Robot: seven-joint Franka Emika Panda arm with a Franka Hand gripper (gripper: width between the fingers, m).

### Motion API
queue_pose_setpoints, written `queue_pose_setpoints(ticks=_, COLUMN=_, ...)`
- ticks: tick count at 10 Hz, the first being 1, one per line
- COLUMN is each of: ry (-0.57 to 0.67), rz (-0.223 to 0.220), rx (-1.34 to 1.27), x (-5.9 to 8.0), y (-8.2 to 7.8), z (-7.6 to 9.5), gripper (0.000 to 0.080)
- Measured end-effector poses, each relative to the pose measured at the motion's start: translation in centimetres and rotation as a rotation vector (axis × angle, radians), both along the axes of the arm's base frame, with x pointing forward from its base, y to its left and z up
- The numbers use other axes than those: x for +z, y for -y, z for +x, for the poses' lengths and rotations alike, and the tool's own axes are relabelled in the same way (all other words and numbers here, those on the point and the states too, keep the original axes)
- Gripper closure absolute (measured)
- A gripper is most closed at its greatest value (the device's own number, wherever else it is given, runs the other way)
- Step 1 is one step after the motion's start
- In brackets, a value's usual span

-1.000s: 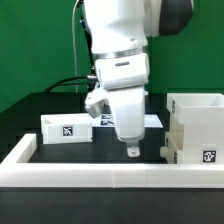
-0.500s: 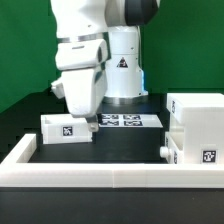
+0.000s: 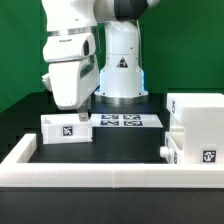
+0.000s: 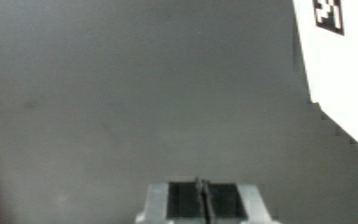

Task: Assemble drawer

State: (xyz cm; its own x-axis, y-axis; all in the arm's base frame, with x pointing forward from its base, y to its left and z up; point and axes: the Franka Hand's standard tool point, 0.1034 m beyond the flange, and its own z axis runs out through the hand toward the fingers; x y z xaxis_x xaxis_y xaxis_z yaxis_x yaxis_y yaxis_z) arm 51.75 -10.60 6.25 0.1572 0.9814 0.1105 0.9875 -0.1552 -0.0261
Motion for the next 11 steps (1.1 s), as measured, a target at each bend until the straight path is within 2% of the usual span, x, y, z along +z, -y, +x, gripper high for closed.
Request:
queue_pose_setpoints(ticks=4, ry=-0.001, rz=0.001, rx=-0.024, x=0.0, y=0.1, z=-0.1, gripper=0.0798)
queue_pose_setpoints(ticks=6, ry=0.019, rz=-0.015, rx=-0.188, x=0.5, y=2.4, z=-2.8, gripper=0.0798)
queue_pose_setpoints(ticks=8, ry=0.018, rz=-0.021, rx=-0.378, x=0.5, y=3.7, z=-5.5, gripper=0.0798)
queue_pose_setpoints(ticks=9, ry=0.014, rz=-0.018, rx=-0.478, x=0.5, y=4.0, z=-6.1, gripper=0.0798)
queue_pose_setpoints(ticks=10, ry=0.004, rz=-0.016, rx=-0.58, x=0.6, y=3.5, z=-6.1, gripper=0.0798)
queue_pose_setpoints(ticks=11, ry=0.002, rz=-0.008, rx=-0.652, x=0.9, y=1.4, z=-5.0, gripper=0.0672)
